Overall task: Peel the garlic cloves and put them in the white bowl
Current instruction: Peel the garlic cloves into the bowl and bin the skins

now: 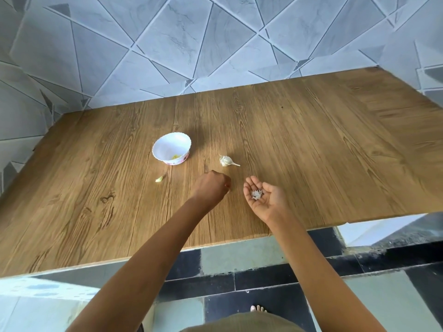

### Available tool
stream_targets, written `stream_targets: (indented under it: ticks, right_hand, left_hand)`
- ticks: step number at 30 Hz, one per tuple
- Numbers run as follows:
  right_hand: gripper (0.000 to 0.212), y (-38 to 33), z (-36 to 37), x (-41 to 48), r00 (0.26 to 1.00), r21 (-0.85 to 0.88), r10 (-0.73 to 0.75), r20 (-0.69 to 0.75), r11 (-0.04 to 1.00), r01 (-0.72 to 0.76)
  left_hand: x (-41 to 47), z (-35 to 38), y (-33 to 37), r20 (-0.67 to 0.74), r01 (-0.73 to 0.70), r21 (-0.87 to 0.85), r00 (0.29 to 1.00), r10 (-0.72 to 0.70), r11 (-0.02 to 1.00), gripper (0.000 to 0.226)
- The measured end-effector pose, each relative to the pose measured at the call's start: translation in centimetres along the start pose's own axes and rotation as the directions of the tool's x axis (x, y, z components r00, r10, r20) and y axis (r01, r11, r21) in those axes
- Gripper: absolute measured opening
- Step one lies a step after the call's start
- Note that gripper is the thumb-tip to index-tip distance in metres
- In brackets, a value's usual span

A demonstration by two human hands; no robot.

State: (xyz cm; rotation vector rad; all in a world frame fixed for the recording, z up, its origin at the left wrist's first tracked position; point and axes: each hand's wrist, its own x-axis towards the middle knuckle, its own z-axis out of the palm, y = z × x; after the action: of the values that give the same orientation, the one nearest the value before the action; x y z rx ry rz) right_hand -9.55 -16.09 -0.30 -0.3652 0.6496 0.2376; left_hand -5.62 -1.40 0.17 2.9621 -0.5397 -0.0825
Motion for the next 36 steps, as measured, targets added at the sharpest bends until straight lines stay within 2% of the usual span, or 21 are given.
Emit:
stream_targets:
  ticks: [4,6,8,9,11,13,15,18,22,24,27,30,32,36]
  right_hand:
    - [0.031,0.1,0.1,0.0,1.0,0.0,0.013,0.0,1.0,-0.013]
    - [0.032,0.2,0.3,-0.1,1.0,-0.011,0.014,0.0,1.0,-0.014]
    - [0.032,0.4,0.7,-0.2,1.0,-0.03,0.013,0.0,0.999,-0.013]
    - [0.032,0.5,1.0,-0.2,1.0,-0.042,0.01,0.002,0.999,-0.01]
    - [0.031,1.0,1.6,-0.1,1.0,-0.043,0.013,0.008,0.999,-0.013]
    - [0.03,1.6,2.2,-0.1,0.999,-0.025,0.032,0.017,0.999,-0.032]
    - [0.03,2.3,2.7,-0.2,0.999,-0.035,0.049,0.017,0.998,-0.048]
    - [0.03,3.0,3.1,-0.3,0.998,-0.063,0.065,0.021,0.996,-0.064]
    - [0.029,3.5,3.4,-0.3,0.996,-0.075,0.086,0.033,0.994,-0.083]
    - [0.03,3.7,3.3,-0.2,0.994,-0.08,0.103,0.029,0.992,-0.1]
    - [0.03,4.4,3.5,0.0,0.991,-0.097,0.129,0.031,0.987,-0.125]
    - [0.031,5.1,3.7,0.1,0.988,-0.118,0.147,0.04,0.983,-0.142]
    - [0.032,5.4,3.6,0.3,0.988,-0.131,0.149,0.045,0.981,-0.143]
    - [0.032,5.7,3.3,0.3,0.988,-0.135,0.149,0.049,0.981,-0.141]
  left_hand:
    - [0.5,0.2,0.6,0.0,0.015,0.109,1.0,-0.015,0.994,0.022]
    - [0.6,0.2,0.3,0.02,-0.007,0.093,1.0,0.006,0.996,0.024]
    - [0.3,0.2,-0.6,-0.011,-0.064,-0.148,0.998,0.063,0.987,0.027]
    - [0.2,0.1,-1.1,-0.081,-0.117,-0.29,0.992,0.098,0.95,0.029]
    - [-0.4,-0.6,-1.6,-0.188,-0.208,-0.407,0.972,0.141,0.89,0.029]
    - [-1.0,-1.4,-1.4,-0.177,-0.267,-0.366,0.96,0.215,0.891,0.023]
    - [-1.6,-2.3,-0.7,-0.164,-0.284,-0.258,0.955,0.248,0.924,0.018]
    - [-2.1,-2.4,-0.3,-0.178,-0.181,-0.218,0.974,0.144,0.959,0.009]
    - [-2.7,-2.3,-1.7,-0.219,-0.088,-0.294,0.975,0.023,0.952,0.009]
    - [-3.1,-2.6,-2.8,-0.207,-0.091,-0.349,0.978,0.018,0.933,0.006]
    - [-3.9,-3.4,-4.0,-0.175,-0.11,-0.345,0.983,0.051,0.932,0.014]
    - [-4.7,-3.8,-5.2,-0.188,-0.035,-0.352,0.982,-0.034,0.935,0.018]
    - [-5.3,-3.7,-6.1,-0.157,0.032,-0.338,0.984,-0.089,0.941,0.021]
    - [-6.8,-2.6,-7.7,-0.007,0.168,-0.225,0.985,-0.174,0.96,0.029]
